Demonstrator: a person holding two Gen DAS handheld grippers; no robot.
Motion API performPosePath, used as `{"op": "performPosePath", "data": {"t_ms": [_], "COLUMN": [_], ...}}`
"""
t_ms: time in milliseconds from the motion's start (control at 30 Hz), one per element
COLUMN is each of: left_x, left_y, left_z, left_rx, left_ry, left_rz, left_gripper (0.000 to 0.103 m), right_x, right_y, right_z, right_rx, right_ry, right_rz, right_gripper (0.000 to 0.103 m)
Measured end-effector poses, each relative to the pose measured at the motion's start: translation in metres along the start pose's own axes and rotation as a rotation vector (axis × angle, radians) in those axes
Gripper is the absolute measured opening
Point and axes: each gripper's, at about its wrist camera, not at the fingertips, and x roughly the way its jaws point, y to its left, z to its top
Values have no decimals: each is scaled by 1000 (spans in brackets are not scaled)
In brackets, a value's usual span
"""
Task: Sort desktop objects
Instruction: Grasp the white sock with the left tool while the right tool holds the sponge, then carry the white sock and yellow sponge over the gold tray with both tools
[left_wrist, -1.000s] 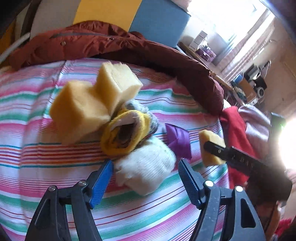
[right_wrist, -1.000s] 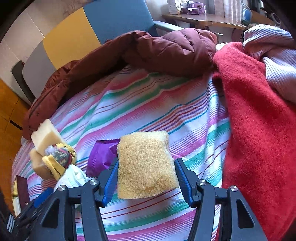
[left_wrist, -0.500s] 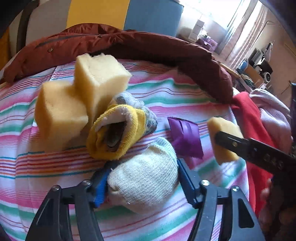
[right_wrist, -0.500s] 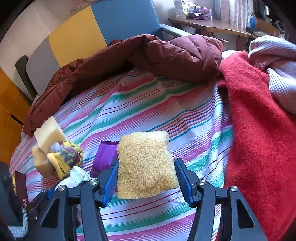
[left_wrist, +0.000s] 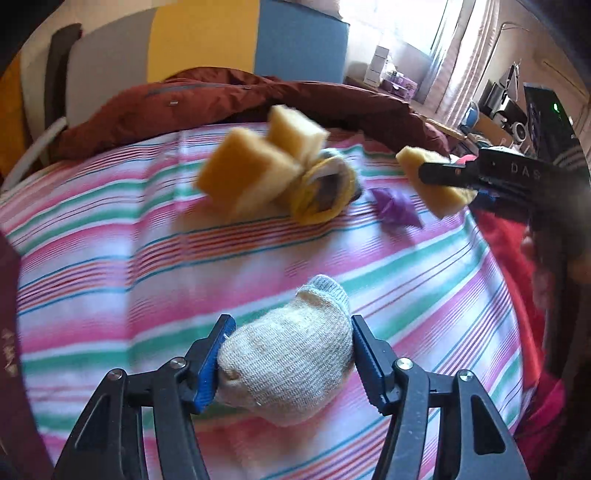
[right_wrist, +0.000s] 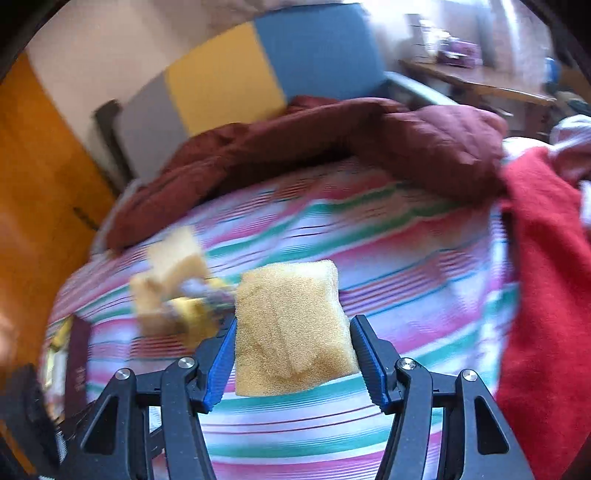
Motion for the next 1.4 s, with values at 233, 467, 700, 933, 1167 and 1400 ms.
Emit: {"op": "performPosePath", "data": {"t_ms": [233,467,700,933,1167,1400], "left_x": [-30,-60,-102,-134,-163,-188], "left_y": [25,45,76,103,132,168], "left_z": [-18,-23,-31,-33,-44,-65], "left_rx": [-17,-32,-66,-105,-157,-228], "left_ry": [-16,-61,-124,-189,-243,-267], "left_rz": [36,75,135,192,260,324], "left_gripper": [63,63,63,63,63,64], "right_x": [11,31,46,45,29,20], "right_y": [46,84,104,137,193,257], "right_z": [-13,-41,-56,-65,-69,-89], "right_rx": [-152,-297,-316,-329,-371,-384], "right_ry": [52,173,240,262,243,224], "right_rz": [67,113,97,92,157,256], "right_gripper": [60,60,60,60,60,60]}}
